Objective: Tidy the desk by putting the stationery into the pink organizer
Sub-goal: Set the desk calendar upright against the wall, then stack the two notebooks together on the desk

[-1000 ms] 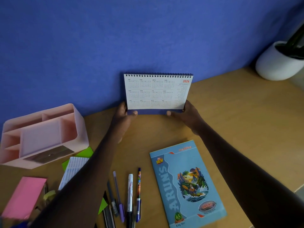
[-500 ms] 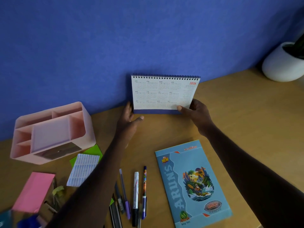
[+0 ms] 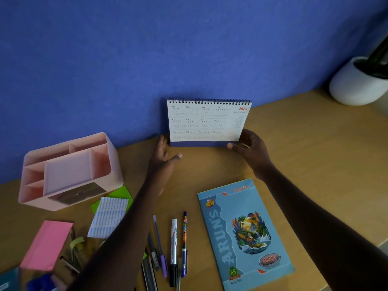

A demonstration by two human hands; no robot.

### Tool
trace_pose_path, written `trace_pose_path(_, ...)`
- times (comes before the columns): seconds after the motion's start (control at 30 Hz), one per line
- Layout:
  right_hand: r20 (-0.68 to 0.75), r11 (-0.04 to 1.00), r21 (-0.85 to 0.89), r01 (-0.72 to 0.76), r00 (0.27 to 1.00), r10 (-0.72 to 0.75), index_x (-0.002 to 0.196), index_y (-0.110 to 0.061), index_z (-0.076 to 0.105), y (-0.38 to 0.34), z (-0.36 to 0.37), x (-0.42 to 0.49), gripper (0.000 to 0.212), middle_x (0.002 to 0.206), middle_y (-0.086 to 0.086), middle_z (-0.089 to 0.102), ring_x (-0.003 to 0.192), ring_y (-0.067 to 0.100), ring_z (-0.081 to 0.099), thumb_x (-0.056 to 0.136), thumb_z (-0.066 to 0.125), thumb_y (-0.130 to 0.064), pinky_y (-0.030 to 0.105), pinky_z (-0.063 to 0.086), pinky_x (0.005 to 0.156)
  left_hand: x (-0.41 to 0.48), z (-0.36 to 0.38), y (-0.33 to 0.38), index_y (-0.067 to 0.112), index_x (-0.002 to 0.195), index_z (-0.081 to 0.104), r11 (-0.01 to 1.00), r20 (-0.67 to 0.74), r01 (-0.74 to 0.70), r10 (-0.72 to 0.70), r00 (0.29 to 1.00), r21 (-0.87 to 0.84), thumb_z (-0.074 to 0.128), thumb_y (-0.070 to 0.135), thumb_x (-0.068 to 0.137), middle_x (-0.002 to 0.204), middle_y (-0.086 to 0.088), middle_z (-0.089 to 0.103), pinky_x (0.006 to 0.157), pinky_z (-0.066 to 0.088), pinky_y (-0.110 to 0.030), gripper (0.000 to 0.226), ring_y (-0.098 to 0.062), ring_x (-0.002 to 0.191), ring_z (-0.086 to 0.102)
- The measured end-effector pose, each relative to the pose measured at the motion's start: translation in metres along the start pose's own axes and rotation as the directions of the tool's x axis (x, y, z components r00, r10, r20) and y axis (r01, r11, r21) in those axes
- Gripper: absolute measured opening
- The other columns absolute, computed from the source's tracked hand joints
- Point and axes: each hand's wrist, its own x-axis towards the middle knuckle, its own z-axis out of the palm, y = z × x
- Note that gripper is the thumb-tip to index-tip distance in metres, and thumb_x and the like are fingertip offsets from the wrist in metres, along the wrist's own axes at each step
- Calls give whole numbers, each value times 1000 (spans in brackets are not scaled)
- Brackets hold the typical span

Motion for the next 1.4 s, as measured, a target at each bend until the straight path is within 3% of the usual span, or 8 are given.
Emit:
trace_pose_path(0.1, -40, 999, -34, -37, 999, 36, 154, -23, 50, -5, 0, -9, 94, 152, -5, 60, 137, 19, 60, 76, 92, -52, 42, 59, 105, -12, 2, 5, 24, 170, 25, 1000, -48, 12, -12, 999, -14, 73, 8, 99, 175, 4, 29, 117, 37, -31, 87, -23, 160, 32)
trace_pose_path(0.27, -199, 999, -11, 38, 979, -39, 152, -25, 52, -33, 8, -83, 72, 154, -7, 57, 139, 12, 55, 90, 88, -25, 36, 53, 106, -95, 19, 22, 15, 165, 38, 948, -397, -172, 54, 916, -268, 72, 4, 98, 169, 0, 41, 125, 41, -38, 76, -11, 154, 42)
trace_pose_path(0.47, -33, 993, 113, -31, 999, 35, 132, -25, 68, -49, 56, -217, 46, 131, -10, 73, 126, 5, 66, 91, 84, -15, 36, 55, 107, -213, 17, 14, 17, 154, 54, 948, -334, -143, 42, 942, -285, 69, 10, 97, 157, 6, 57, 116, 48, -26, 59, -7, 145, 54)
trace_pose_path(0.7, 201, 986, 104, -132, 973, 109, 119, -21, 73, -61, 123, -313, 32, 115, -4, 79, 109, 15, 74, 94, 77, -2, 48, 61, 96, -297, -42, -1, 27, 149, 60, 973, -277, 8, -74, 958, -232, 66, 30, 95, 149, 13, 64, 116, 50, -30, 54, -4, 141, 57)
trace_pose_path(0.83, 309, 990, 60, -124, 946, 100, 115, -18, 72, -68, 153, -353, 32, 109, -4, 80, 102, 12, 77, 91, 80, 2, 34, 61, 90, -336, -79, -7, 34, 142, 65, 986, -330, 52, -103, 938, -160, 70, 24, 103, 145, 12, 66, 105, 51, -14, 41, -2, 137, 60)
trace_pose_path(1.13, 577, 975, -185, -122, 790, 208, 114, -31, 71, -84, 236, -425, 35, 103, -16, 75, 93, 3, 73, 90, 81, -7, 24, 59, 81, -400, -198, -29, 23, 133, 72, 994, -652, 89, -22, 758, 70, 68, 44, 100, 136, 9, 71, 99, 57, -25, 39, -6, 126, 66)
trace_pose_path(1.23, 648, 960, -249, -127, 715, 262, 120, -36, 67, -99, 263, -446, 34, 111, -18, 73, 98, -4, 70, 94, 78, -17, 20, 58, 85, -416, -247, -53, 16, 127, 73, 955, -741, 208, 19, 671, 212, 63, 48, 103, 129, 0, 72, 98, 59, -50, 40, -21, 120, 67)
trace_pose_path(1.4, 763, 946, -319, -57, 577, 292, 145, -34, 58, -118, 304, -470, 51, 132, -19, 64, 115, 2, 66, 97, 74, -31, 25, 57, 97, -431, -308, -87, 17, 124, 76, 753, -821, 546, -14, 571, 367, 54, 64, 93, 143, -14, 65, 105, 51, -60, 61, -42, 131, 59)
